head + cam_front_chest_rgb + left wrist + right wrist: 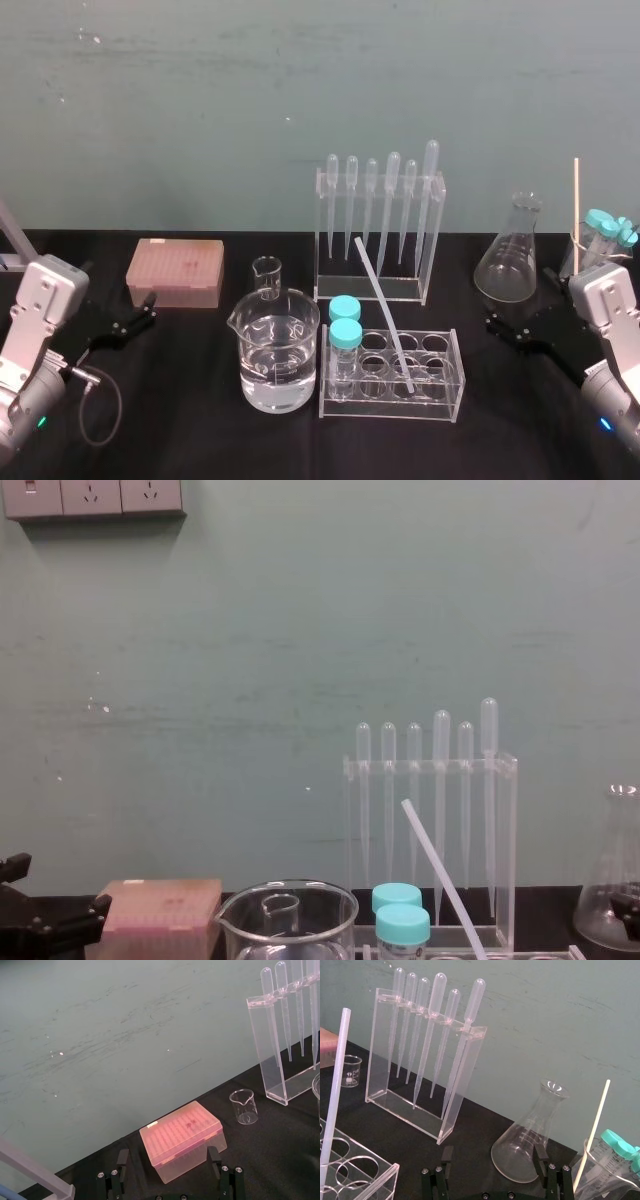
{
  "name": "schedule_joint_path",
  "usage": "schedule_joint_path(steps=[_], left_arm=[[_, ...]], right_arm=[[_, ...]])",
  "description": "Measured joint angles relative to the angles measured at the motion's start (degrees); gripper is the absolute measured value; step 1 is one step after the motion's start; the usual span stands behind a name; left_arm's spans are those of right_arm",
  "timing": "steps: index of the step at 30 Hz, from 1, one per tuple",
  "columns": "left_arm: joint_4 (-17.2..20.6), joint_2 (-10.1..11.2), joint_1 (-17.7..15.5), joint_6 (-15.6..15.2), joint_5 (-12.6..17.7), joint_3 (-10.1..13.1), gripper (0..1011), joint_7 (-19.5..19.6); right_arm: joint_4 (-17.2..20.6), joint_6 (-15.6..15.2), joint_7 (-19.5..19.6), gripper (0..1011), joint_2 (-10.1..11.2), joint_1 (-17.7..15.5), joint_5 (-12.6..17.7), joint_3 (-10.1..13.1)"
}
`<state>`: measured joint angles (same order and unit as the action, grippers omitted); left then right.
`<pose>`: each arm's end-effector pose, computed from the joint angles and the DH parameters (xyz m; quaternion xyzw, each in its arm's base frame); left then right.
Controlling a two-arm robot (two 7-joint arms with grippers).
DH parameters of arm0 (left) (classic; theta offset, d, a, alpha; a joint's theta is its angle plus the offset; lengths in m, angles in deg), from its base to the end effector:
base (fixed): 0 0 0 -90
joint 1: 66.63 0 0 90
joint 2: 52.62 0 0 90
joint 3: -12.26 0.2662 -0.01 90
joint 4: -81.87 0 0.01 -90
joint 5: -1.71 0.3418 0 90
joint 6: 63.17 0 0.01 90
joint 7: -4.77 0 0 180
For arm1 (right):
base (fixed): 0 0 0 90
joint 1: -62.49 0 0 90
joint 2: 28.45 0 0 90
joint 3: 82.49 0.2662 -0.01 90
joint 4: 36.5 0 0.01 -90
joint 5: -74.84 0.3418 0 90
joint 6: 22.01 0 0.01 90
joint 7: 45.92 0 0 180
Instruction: Pick up the stirring rod with one hand, then place it down.
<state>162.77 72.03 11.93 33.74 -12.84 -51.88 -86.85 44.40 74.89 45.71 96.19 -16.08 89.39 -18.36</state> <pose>0.3854 0.0605 -0.2893 0.1414 -0.1325 0.5800 0.7913 0.3854 -0.0604 -0.2894 -0.1415 -0.1324 -0.5800 0.7913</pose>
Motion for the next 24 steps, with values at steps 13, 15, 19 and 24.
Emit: schedule_joint_path(steps=[13,15,19,24], left_arm=[[0.0,0.0,0.0,0.0,0.0,0.0,1000,0.0],[0.0,0.0,0.0,0.0,0.0,0.0,1000,0.0],[0.0,0.0,0.0,0.0,0.0,0.0,1000,0.0],[0.0,0.0,0.0,0.0,0.0,0.0,1000,0.0]], right_arm=[[0.0,0.0,-0.01,1000,0.0,0.0,0.0,0.0],[0.0,0.0,-0.01,1000,0.0,0.0,0.0,0.0],[-0.01,0.0,-0.01,1000,0.0,0.0,0.0,0.0],[0.0,0.0,-0.01,1000,0.0,0.0,0.0,0.0]])
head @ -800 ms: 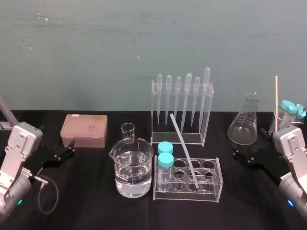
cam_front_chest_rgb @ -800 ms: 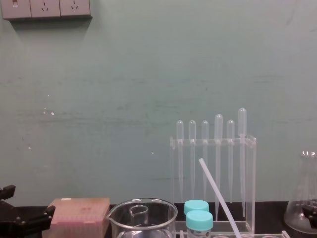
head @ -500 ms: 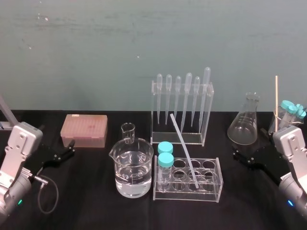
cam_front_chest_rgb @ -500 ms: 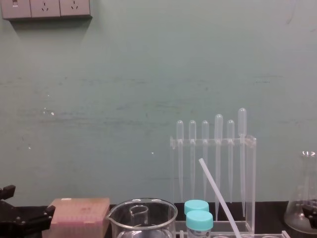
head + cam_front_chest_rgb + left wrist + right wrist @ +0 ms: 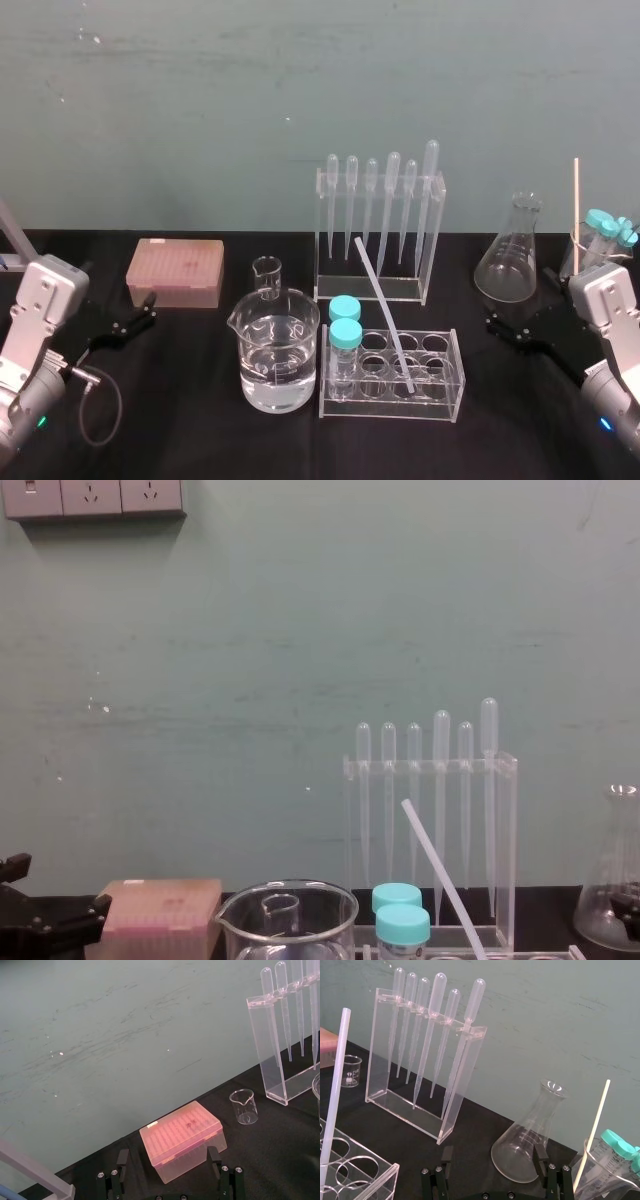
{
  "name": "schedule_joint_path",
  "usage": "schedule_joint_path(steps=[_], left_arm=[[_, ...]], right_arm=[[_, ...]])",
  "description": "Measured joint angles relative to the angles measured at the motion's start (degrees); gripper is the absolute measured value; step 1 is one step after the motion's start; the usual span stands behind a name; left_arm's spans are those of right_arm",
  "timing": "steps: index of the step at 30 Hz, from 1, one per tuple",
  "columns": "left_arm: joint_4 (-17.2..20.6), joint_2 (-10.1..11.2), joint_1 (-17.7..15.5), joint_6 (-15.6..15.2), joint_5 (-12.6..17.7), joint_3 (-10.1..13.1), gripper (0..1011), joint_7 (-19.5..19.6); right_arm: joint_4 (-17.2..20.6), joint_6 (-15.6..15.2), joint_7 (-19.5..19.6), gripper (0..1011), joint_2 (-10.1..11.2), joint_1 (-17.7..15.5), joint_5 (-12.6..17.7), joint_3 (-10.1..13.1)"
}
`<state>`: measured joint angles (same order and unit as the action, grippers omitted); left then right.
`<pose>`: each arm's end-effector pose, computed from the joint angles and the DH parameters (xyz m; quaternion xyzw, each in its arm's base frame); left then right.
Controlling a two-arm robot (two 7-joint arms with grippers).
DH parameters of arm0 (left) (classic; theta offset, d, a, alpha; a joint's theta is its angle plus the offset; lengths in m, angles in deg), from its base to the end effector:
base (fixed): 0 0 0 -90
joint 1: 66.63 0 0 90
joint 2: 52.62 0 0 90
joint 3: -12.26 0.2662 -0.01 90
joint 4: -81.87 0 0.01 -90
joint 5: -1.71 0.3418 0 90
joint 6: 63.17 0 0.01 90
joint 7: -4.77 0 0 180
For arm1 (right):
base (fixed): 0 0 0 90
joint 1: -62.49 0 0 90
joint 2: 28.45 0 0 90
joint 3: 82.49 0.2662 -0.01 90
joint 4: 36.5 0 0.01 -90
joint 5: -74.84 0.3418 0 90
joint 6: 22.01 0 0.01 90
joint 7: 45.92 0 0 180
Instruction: Pick up the stirring rod with one hand, then place it down.
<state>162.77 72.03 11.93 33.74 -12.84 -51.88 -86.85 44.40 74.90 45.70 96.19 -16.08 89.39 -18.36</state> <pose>0.3854 0.0605 -0.2893 0.1414 -0.1325 0.5800 0.7913 0.3854 -0.0604 -0.2894 -0.1414 -0.1324 -0.5799 0.7913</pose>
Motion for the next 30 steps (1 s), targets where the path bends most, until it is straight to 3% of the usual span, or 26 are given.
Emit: schedule_joint_path(steps=[30], left_arm=[[0.0,0.0,0.0,0.0,0.0,0.0,1000,0.0]], right_arm=[[0.0,0.0,0.0,1000,0.0,0.0,0.0,0.0]])
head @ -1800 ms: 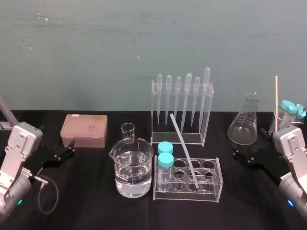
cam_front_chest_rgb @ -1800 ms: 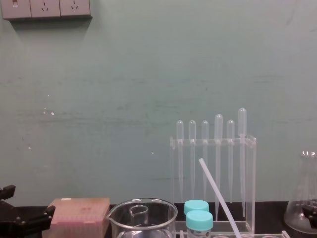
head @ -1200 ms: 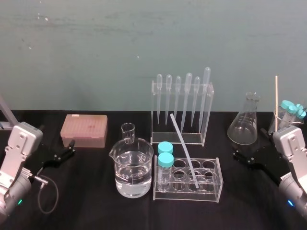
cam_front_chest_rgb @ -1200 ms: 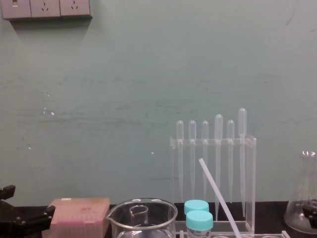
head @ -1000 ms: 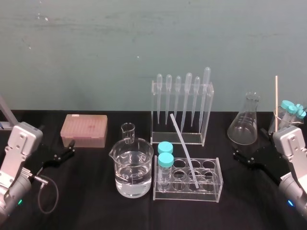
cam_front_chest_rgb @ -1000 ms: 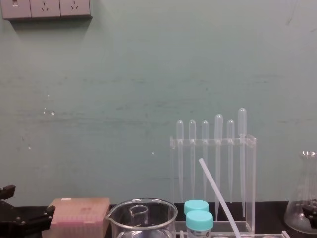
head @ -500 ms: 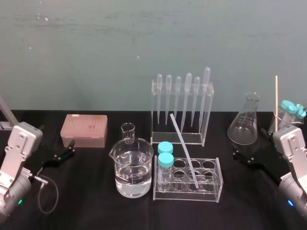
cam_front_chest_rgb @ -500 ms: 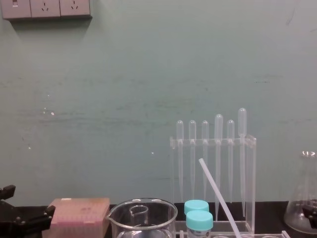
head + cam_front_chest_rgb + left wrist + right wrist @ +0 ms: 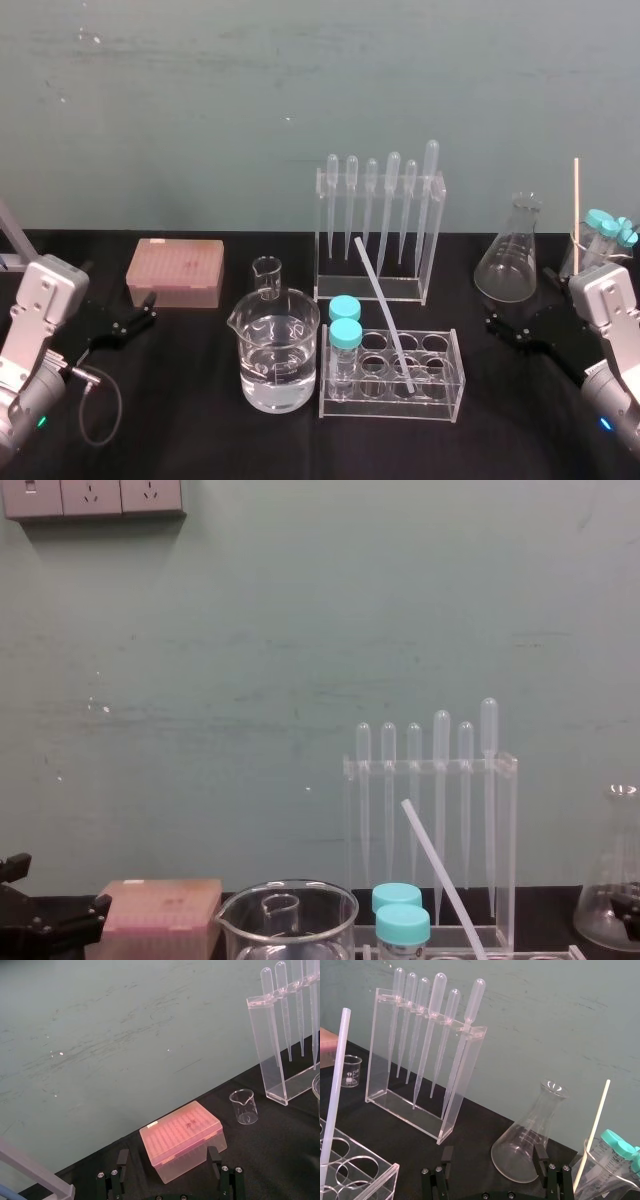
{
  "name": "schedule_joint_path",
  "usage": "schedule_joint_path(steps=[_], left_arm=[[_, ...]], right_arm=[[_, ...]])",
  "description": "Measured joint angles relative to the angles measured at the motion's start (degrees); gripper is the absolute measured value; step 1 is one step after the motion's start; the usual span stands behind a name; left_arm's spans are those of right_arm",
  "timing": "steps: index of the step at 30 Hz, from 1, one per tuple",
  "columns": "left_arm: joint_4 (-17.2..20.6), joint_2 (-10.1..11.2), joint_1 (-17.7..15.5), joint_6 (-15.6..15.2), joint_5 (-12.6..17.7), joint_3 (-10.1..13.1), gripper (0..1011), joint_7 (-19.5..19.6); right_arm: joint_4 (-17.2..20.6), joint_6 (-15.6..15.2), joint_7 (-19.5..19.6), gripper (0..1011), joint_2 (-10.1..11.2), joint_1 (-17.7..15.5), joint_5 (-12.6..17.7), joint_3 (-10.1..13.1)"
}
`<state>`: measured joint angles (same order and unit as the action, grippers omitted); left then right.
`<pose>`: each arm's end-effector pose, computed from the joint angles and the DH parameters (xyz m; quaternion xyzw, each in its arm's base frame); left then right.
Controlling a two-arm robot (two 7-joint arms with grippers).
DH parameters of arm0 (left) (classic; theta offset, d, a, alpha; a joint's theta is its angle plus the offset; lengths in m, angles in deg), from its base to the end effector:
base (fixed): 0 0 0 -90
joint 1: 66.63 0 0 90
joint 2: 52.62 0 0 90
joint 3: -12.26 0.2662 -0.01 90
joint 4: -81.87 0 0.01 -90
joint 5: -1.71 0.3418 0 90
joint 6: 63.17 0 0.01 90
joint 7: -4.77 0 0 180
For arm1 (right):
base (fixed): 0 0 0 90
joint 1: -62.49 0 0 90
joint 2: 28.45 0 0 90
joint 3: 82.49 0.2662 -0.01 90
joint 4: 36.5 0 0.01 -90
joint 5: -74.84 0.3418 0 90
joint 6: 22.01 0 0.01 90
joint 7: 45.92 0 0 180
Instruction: Pick up the stirring rod with one hand, then place it down.
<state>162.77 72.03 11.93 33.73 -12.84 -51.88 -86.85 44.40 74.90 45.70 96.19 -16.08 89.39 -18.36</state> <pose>0.3854 0.0605 -0.2893 0.1415 -0.1325 0.5800 0.7912 0.3854 -0.0604 -0.2894 -0.1414 -0.1324 -0.5799 0.7913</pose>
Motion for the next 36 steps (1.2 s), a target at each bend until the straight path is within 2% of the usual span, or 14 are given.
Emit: schedule_joint_path(steps=[5,8,10,11,13,14,17,18,20,24,28,36], left_arm=[[0.0,0.0,0.0,0.0,0.0,0.0,1000,0.0],[0.0,0.0,0.0,0.0,0.0,0.0,1000,0.0],[0.0,0.0,0.0,0.0,0.0,0.0,1000,0.0],[0.0,0.0,0.0,0.0,0.0,0.0,1000,0.0],[0.0,0.0,0.0,0.0,0.0,0.0,1000,0.0],[0.0,0.0,0.0,0.0,0.0,0.0,1000,0.0],[0.0,0.0,0.0,0.0,0.0,0.0,1000,0.0],[0.0,0.0,0.0,0.0,0.0,0.0,1000,0.0],[0.0,0.0,0.0,0.0,0.0,0.0,1000,0.0],[0.0,0.0,0.0,0.0,0.0,0.0,1000,0.0],[0.0,0.0,0.0,0.0,0.0,0.0,1000,0.0],[0.0,0.0,0.0,0.0,0.0,0.0,1000,0.0]], right_arm=[[0.17,-0.57,-1.47,1000,-0.21,-0.14,1.21,0.74],[1.41,-2.26,-6.39,1000,-0.74,-0.15,6.29,2.31],[2.03,-3.09,-8.73,1000,-1.03,0.08,8.6,2.89],[2.71,-4.08,-11.23,1000,-1.38,0.46,11.03,3.44],[3.39,-5.12,-13.74,1000,-1.82,1.0,13.31,3.88],[3.96,-6.23,-16.2,1000,-2.25,1.59,15.35,4.13],[4.65,-8.37,-20.76,1000,-3.16,2.9,18.58,4.23],[4.65,-8.37,-20.76,1000,-3.16,2.9,18.58,4.23],[4.64,-10.02,-23.73,1000,-3.93,4.02,20.14,3.87],[3.34,-12.32,-26.56,1000,-5.19,6.36,20.41,2.46],[-0.35,-14.0,-27.73,1000,-7.33,9.91,18.69,0.23],[-7.78,-14.52,-30.12,1000,-11.55,15.35,16.09,-2.77]])
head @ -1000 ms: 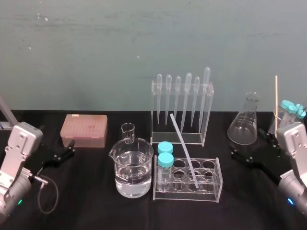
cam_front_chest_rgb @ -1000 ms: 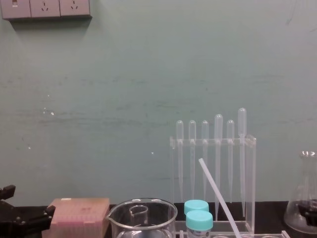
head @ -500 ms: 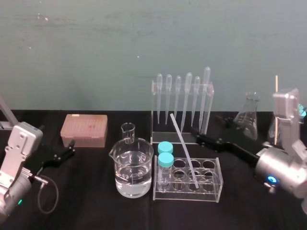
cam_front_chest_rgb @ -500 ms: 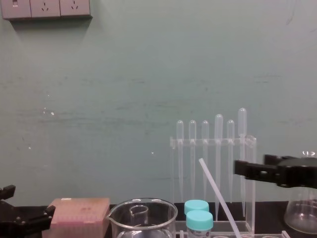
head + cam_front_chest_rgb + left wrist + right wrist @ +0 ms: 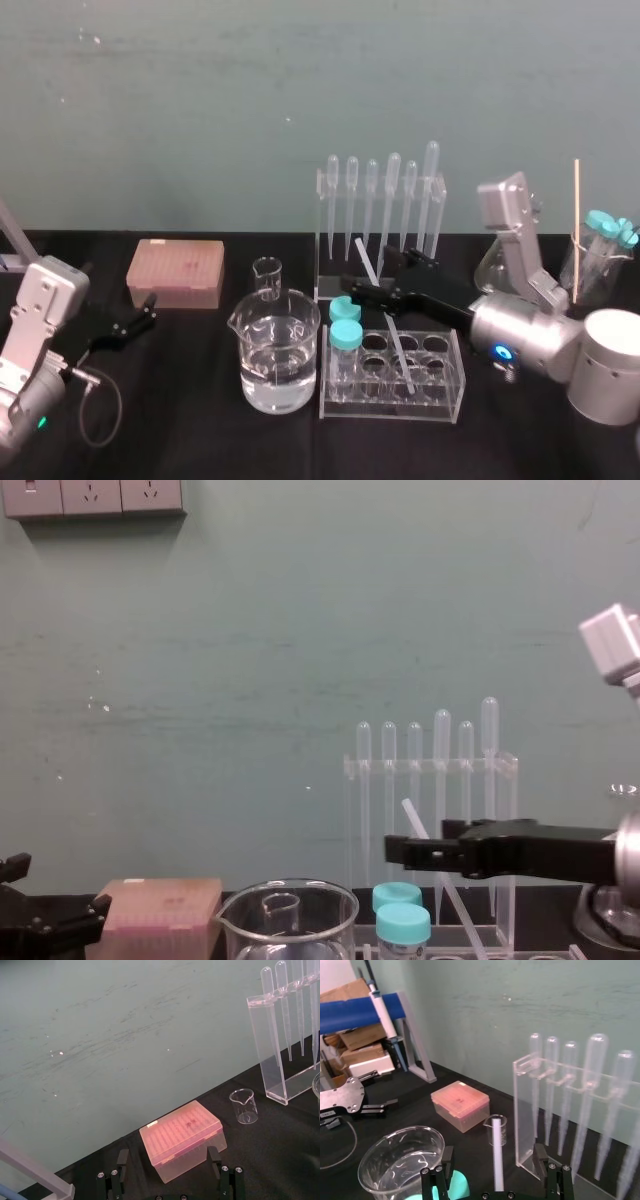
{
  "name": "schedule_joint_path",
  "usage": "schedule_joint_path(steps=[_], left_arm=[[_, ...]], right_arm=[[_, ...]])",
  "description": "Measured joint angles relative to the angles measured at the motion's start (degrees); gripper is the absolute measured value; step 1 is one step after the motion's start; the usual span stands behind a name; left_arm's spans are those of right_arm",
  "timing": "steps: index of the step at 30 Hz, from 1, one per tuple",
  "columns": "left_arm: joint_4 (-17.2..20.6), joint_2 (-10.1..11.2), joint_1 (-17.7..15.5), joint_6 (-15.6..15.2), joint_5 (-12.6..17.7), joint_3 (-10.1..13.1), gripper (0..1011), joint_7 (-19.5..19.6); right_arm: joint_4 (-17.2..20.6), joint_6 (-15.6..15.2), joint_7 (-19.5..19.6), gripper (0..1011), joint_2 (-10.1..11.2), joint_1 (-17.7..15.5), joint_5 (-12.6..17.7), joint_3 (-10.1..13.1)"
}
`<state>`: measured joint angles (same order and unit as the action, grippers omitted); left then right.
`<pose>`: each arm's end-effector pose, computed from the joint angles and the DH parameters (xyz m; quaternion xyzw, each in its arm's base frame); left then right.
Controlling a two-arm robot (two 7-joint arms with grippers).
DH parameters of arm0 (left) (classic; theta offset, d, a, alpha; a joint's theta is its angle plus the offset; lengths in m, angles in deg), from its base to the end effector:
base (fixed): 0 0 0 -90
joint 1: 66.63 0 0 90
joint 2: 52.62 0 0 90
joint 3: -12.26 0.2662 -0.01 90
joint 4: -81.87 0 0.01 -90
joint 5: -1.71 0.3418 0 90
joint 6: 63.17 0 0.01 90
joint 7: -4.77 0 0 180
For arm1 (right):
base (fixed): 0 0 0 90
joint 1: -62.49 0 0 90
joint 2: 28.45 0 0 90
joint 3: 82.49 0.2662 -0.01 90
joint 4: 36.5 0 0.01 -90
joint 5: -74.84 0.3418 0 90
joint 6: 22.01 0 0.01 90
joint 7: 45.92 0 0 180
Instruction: Pick up the stirring rod with one hand, then place it down.
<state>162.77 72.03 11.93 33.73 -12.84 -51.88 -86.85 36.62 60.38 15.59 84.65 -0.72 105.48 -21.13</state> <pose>0.3854 0.0605 -0.2893 0.1415 -0.1325 0.5800 0.7912 0.4550 0.0032 -0.2334 -0.0552 0.0537 -0.3704 0.9257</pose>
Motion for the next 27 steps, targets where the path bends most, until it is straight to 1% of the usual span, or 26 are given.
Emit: schedule_joint_path(steps=[4,7,17,20,22,24,25,26,27], left_arm=[[0.0,0.0,0.0,0.0,0.0,0.0,1000,0.0],[0.0,0.0,0.0,0.0,0.0,0.0,1000,0.0],[0.0,0.0,0.0,0.0,0.0,0.0,1000,0.0],[0.0,0.0,0.0,0.0,0.0,0.0,1000,0.0],[0.0,0.0,0.0,0.0,0.0,0.0,1000,0.0],[0.0,0.0,0.0,0.0,0.0,0.0,1000,0.0],[0.0,0.0,0.0,0.0,0.0,0.0,1000,0.0],[0.0,0.0,0.0,0.0,0.0,0.0,1000,0.0],[0.0,0.0,0.0,0.0,0.0,0.0,1000,0.0]], right_arm=[[-1.89,-0.08,-0.45,1000,-1.02,1.29,-1.14,-0.81],[-2.63,-0.22,-0.34,1000,-1.39,1.77,-1.89,-1.11],[-2.39,-0.21,-0.33,989,-1.27,1.64,-1.61,-1.02],[-2.33,-0.22,-0.34,915,-1.26,1.6,-1.52,-1.0],[-2.31,-0.21,-0.35,885,-1.25,1.59,-1.5,-1.0],[-2.28,-0.22,-0.35,817,-1.24,1.58,-1.47,-0.98],[-2.27,-0.22,-0.36,800,-1.24,1.57,-1.47,-0.98],[-2.25,-0.21,-0.36,744,-1.23,1.57,-1.45,-0.97],[-2.25,-0.21,-0.36,744,-1.23,1.57,-1.45,-0.97]])
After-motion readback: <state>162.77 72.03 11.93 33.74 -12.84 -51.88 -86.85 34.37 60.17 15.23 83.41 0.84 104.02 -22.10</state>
